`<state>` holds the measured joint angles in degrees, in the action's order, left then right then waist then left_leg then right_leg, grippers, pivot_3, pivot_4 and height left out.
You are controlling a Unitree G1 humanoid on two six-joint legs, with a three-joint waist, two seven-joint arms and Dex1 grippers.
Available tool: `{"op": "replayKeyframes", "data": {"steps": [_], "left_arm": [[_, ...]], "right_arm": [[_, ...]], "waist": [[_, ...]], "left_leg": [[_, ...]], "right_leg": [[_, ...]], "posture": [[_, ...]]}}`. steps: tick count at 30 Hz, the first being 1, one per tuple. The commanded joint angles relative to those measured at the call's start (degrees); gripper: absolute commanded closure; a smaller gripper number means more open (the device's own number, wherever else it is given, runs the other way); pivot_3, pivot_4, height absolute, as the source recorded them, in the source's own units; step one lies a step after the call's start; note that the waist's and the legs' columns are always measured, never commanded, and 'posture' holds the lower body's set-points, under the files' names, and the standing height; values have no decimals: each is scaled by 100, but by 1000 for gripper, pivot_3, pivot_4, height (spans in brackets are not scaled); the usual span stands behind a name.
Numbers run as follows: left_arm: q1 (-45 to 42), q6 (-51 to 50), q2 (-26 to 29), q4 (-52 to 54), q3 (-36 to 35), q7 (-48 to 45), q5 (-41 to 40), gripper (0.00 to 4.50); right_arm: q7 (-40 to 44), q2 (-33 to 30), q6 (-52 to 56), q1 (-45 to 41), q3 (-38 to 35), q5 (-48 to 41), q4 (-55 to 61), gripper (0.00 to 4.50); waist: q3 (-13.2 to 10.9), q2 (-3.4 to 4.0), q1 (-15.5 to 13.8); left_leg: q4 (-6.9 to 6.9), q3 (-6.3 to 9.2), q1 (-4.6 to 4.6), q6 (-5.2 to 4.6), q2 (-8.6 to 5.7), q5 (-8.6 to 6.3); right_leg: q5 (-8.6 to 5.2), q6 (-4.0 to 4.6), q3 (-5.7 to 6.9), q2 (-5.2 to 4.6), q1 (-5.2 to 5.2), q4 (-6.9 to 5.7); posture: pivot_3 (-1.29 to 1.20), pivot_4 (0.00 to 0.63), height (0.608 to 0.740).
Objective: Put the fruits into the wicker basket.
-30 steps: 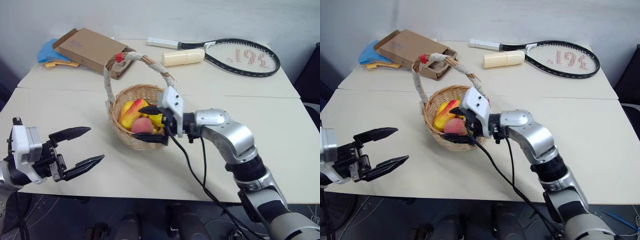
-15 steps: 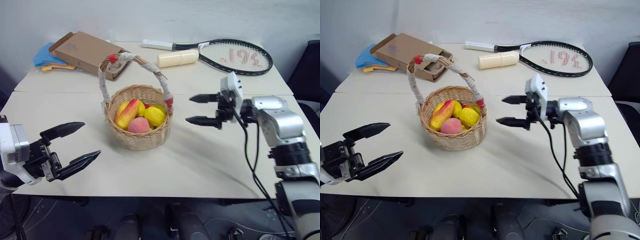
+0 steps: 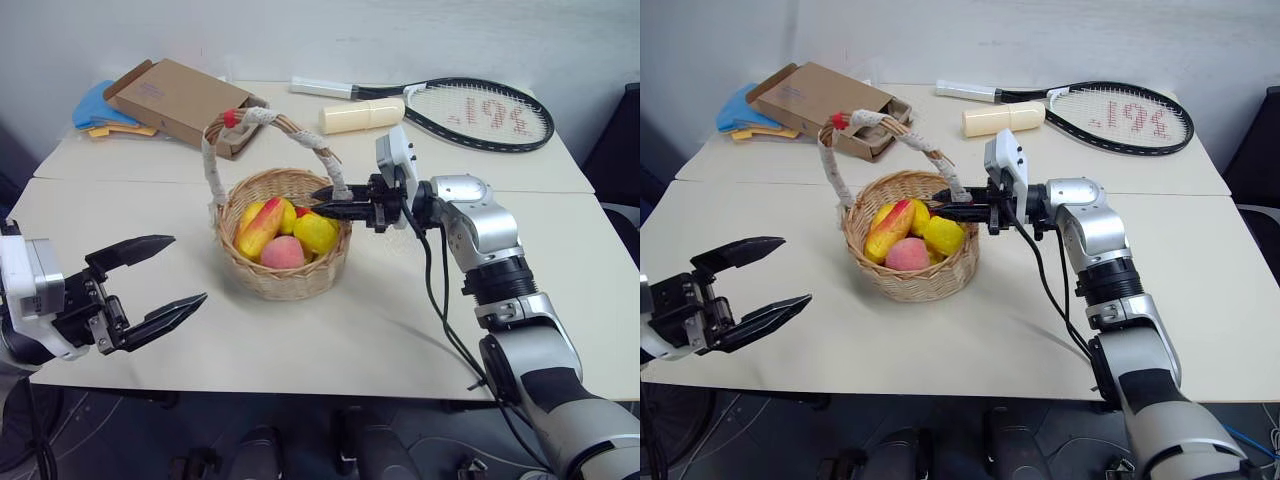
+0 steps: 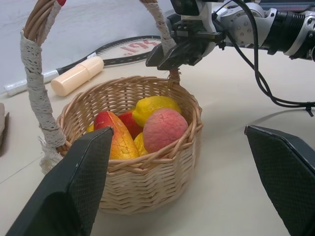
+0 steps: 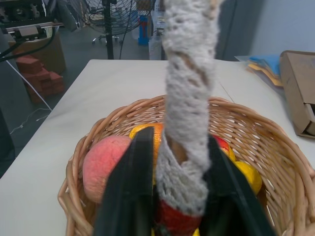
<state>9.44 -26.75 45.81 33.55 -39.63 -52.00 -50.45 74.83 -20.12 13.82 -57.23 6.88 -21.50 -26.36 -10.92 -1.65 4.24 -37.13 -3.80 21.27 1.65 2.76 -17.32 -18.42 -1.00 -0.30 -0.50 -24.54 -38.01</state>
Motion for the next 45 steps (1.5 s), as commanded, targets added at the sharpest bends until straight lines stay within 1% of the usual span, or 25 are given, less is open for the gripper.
{"op": "replayKeyframes", "data": {"steps": [1, 6, 11, 13, 16, 18, 20, 23, 27, 29, 32, 34, 35, 38, 43, 44, 45], "left_arm": [[-143, 102, 63, -6, 73, -10, -17, 0], [-584, 155, 83, -286, 525, -98, 82, 0], [-1365, 264, 52, -857, 1243, -335, 268, 0], [-1554, 306, 28, -1014, 1411, -417, 331, 0], [-2050, 398, -45, -1418, 1847, -619, 470, 0], [-2329, 463, -92, -1666, 2077, -766, 558, 0], [-2627, 534, -167, -1941, 2304, -916, 653, 0], [-2963, 618, -298, -2222, 2566, -1081, 770, 0], [-3242, 687, -438, -2419, 2757, -1206, 871, 0], [-3333, 718, -487, -2505, 2807, -1235, 928, 0], [-3396, 732, -534, -2574, 2861, -1300, 977, 0], [-3403, 717, -533, -2580, 2846, -1334, 979, 0], [-3399, 709, -529, -2577, 2831, -1344, 982, 0], [-3336, 678, -488, -2551, 2767, -1365, 984, 0], [-3014, 433, -263, -2400, 2602, -1369, 886, 0], [-2924, 441, -233, -2381, 2541, -1341, 912, 0], [-2817, 460, -201, -2370, 2480, -1328, 947, 0]], "right_arm": [[227, -300, -79, 132, -109, 13, 264, 4308], [52, -729, 325, 536, -471, -299, 1079, 4308], [-859, -1537, 1562, 1397, -1697, -1158, 2737, 4308], [-1174, -1760, 1870, 1696, -2059, -1368, 3120, 4308], [-1605, -2255, 2169, 2490, -2951, -1505, 3587, 4308], [-1782, -2493, 2110, 2953, -3390, -1441, 3652, 4308], [-2073, -2561, 1789, 3252, -3793, -1268, 3440, 4308], [-2412, -2492, 1238, 3488, -4025, -982, 3095, 4308], [-2819, -2320, 512, 3629, -4076, -643, 2629, 4308], [-2851, -2253, 482, 3727, -3951, -605, 2403, 4308], [-2974, -2141, 203, 3780, -3640, -311, 1929, 4308], [-2925, -2144, 146, 3757, -3567, -340, 1756, 3560], [-2915, -2169, 55, 3759, -3548, -322, 1711, 3291], [-2894, -2293, -96, 3837, -3577, -307, 1754, 2239], [-2692, -2680, -170, 4187, -3876, -376, 2000, 453], [-2636, -2786, -222, 4285, -3958, -369, 2009, 134], [-2572, -2891, -257, 4392, -4041, -361, 2013, 35]], "waist": [[0, 0, -1], [0, 0, -116], [0, 1, -257], [0, 1, -247], [0, 1, -258], [0, 1, -268], [0, 1, -253], [0, 1, -199], [0, 1, -145], [0, 1, -128], [0, 2, -108], [1, 1, -94], [1, 0, -93], [-1, 6, -113], [-1, 8, -137], [-1, 8, -144], [-1, 8, -150]], "left_leg": [[0, 0, -2, 0, -1, 0], [-2, 1, -2, 0, -2, 0], [0, 4, 6, -1, -4, 0], [1, 3, 6, -2, -4, -1], [3, 3, 5, -2, -3, -1], [3, 2, 4, -2, -4, -1], [0, 0, 4, -3, -6, 0], [-2, -20, -4, -6, -7, 3], [1, -21, -8, 3, -4, 10], [2, -21, -8, 14, -2, 16], [2, -21, -8, 26, -2, 23], [-3, -23, -13, 25, -2, 23], [-3, -24, -17, 22, -2, 22], [-1, -23, -15, 19, -3, 25], [2, -21, -9, 24, -3, 27], [1, -21, -8, 23, -4, 26], [0, -21, -8, 21, -4, 25]], "right_leg": [[0, 0, 0, 0, 0, -1], [0, 0, 1, -1, 4, 1], [1, -1, 3, -2, 1, 7], [0, -1, 2, -1, 1, 10], [1, -2, 3, 4, 1, 11], [0, -2, 2, 5, 2, 11], [3, -6, -2, 6, 4, 10], [9, -16, -20, 10, 4, 3], [9, -17, -21, 20, 4, 1], [9, -17, -21, 22, 3, 0], [9, -17, -22, 22, 4, 1], [11, -21, -25, 21, 10, 0], [12, -21, -26, 21, 13, 0], [12, -21, -26, 21, 10, -3], [11, -22, -25, 20, 6, 2], [11, -22, -25, 18, 6, 3], [11, -22, -24, 18, 7, 4]], "posture": [[0, 150, 740], [0, 150, 740], [0, 150, 740], [0, 150, 740], [0, 150, 740], [0, 150, 740], [0, 150, 740], [0, 150, 740], [0, 150, 740], [0, 150, 740], [0, 150, 740], [0, 150, 740], [0, 150, 740], [0, 150, 740], [0, 150, 740], [0, 150, 740], [0, 150, 740]]}}
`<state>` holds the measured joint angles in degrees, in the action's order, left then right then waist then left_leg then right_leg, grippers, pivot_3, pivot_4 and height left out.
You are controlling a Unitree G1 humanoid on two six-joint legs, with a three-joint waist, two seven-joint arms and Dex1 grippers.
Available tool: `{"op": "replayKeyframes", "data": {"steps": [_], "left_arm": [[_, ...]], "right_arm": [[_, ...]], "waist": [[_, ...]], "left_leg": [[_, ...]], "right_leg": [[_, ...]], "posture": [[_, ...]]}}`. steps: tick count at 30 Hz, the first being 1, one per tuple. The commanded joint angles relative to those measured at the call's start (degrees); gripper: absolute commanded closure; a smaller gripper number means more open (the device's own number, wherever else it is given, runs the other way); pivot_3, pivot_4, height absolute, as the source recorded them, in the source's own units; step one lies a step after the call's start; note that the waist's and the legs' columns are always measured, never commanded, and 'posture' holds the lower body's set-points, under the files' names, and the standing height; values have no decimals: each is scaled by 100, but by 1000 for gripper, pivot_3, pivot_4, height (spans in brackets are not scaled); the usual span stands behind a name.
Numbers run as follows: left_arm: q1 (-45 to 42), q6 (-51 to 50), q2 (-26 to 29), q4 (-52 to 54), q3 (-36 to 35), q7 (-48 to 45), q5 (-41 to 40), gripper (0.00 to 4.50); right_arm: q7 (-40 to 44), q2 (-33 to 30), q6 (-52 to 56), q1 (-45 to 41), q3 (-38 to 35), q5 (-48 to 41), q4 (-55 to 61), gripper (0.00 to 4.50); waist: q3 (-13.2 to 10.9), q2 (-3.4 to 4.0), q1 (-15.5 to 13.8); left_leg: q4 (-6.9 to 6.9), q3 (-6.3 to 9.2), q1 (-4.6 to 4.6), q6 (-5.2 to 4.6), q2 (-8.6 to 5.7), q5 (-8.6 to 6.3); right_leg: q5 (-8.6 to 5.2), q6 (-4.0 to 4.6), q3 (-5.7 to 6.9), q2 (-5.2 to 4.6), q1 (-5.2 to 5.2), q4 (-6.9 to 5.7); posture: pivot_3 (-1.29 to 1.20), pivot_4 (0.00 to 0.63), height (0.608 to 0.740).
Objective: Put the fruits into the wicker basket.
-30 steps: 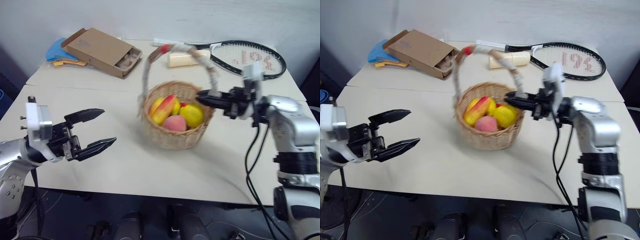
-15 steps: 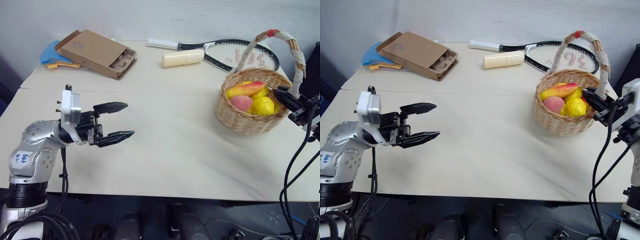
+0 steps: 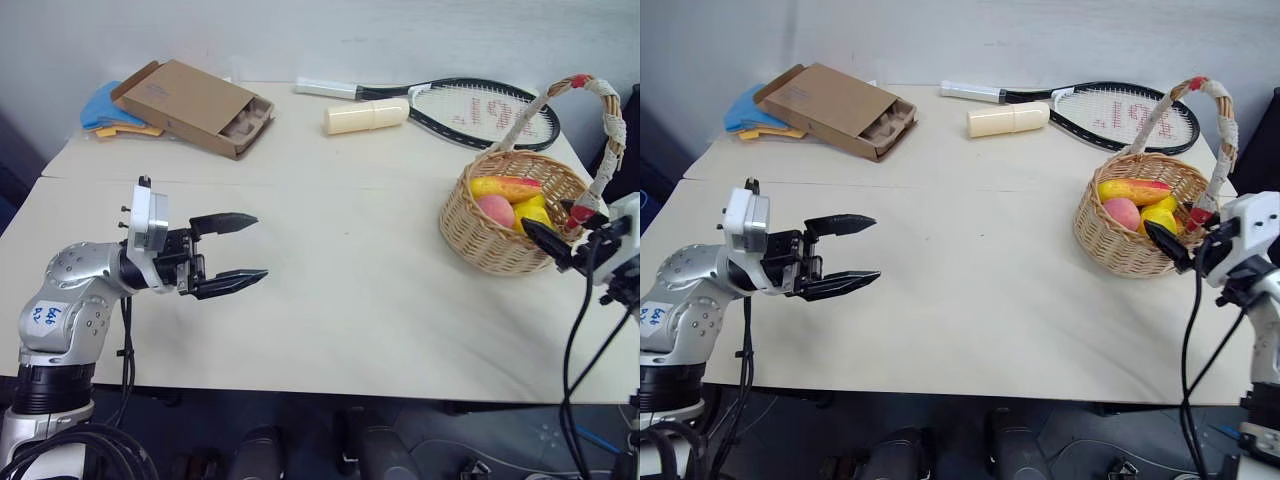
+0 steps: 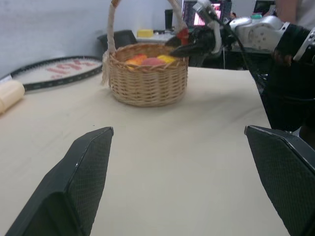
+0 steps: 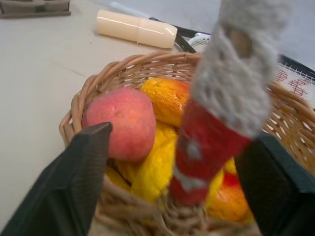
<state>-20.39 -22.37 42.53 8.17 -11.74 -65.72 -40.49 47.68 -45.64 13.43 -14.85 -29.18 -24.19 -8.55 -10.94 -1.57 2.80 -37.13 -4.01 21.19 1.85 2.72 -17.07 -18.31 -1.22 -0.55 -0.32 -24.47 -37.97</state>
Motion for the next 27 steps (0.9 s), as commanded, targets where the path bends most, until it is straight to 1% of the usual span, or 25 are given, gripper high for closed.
{"op": "replayKeyframes", "data": {"steps": [1, 3, 4, 6, 8, 11, 12, 14, 16, 18, 21, 22, 24, 27], "left_arm": [[303, 48, 165, 169, -376, 57, 5, 0], [557, 128, 216, 140, -495, 89, 104, 0], [713, 190, 236, 108, -573, 87, 151, 0], [993, 351, 273, 50, -687, 98, 307, 0], [1326, 529, 286, -21, -807, 183, 536, 0], [1830, 862, 221, -90, -964, 365, 858, 0], [2016, 994, 168, -34, -1012, 449, 962, 0], [2258, 1103, 76, 92, -1048, 722, 1144, 0], [2439, 1370, -45, 176, -1010, 977, 1447, 0], [2589, 1603, -136, 282, -931, 1067, 1638, 0], [2691, 1775, -258, 440, -813, 1275, 1848, 0], [2785, 1808, -335, 571, -803, 1372, 1877, 0], [2929, 1877, -422, 738, -809, 1506, 1943, 0], [3158, 1996, -471, 908, -920, 1666, 2054, 0]], "right_arm": [[235, -462, -239, 297, -537, -74, 227, 35], [476, -642, -227, 594, -756, -158, 209, 35], [722, -631, -388, 753, -974, -328, 183, 35], [1161, -562, -811, 1099, -1256, -481, 187, 35], [1124, -328, -1110, 1494, -1330, -393, 390, 35], [1726, 17, -1641, 2269, -1018, -380, 757, 35], [2037, 53, -1582, 2534, -783, -429, 832, 35], [2330, 123, -2099, 2686, -331, -132, 687, 35], [2519, 313, -2420, 2530, 153, -82, 621, 35], [2775, 546, -2694, 2281, 802, -13, 639, 35], [2791, 1043, -3061, 1519, 1671, 225, 486, 35], [2743, 1360, -3270, 1031, 2024, 389, 266, 35], [2653, 1732, -3523, 438, 2408, 581, -99, 35], [2454, 2021, -3691, -22, 2638, 711, -599, 35]], "waist": [[0, 0, -12], [0, 0, -17], [0, 0, -22], [0, 0, -27], [0, 0, -26], [2, -3, -19], [2, -3, -15], [2, -3, 2], [2, -3, 29], [6, -11, 46], [6, -10, 51], [6, -10, 53], [6, -9, 60], [6, -9, 36]], "left_leg": [[0, 0, 0, -3, -2, -2], [1, 0, -2, -9, -1, -5], [1, 0, -2, -12, -1, -7], [1, 1, -4, -13, 0, -8], [2, 1, -6, -14, 0, -8], [6, 3, -11, -15, 2, -9], [7, 3, -11, -15, 2, -9], [6, 1, -12, -18, 1, -11], [1, 0, -14, -27, -2, -15], [2, 0, -21, -28, -2, -15], [6, 2, -38, -27, 0, -15], [5, 2, -42, -26, 1, -16], [5, -1, -46, -25, 1, -16], [7, 4, -45, -22, 2, -18]], "right_leg": [[0, 0, 0, -2, 0, 0], [0, 0, 0, -1, 1, 0], [0, 0, 0, -1, 1, 1], [-1, 0, 1, 1, 4, 3], [-1, -1, 1, 1, 6, 4], [-2, -2, 1, 1, 11, 6], [-2, -2, 1, 1, 10, 7], [-2, -3, 0, -4, 11, 6], [0, -6, 0, -10, 16, 5], [5, -6, 0, -8, 23, 5], [6, -4, 2, -5, 33, 2], [5, -2, 2, -5, 35, -1], [7, 0, 1, -5, 37, -3], [4, 4, 5, -6, 35, -2]], "posture": [[0, 150, 740], [0, 150, 740], [0, 150, 740], [0, 150, 740], [0, 150, 740], [0, 150, 740], [0, 150, 740], [0, 150, 740], [0, 150, 740], [0, 150, 740], [0, 150, 740], [0, 150, 740], [0, 150, 740], [0, 150, 740]]}}
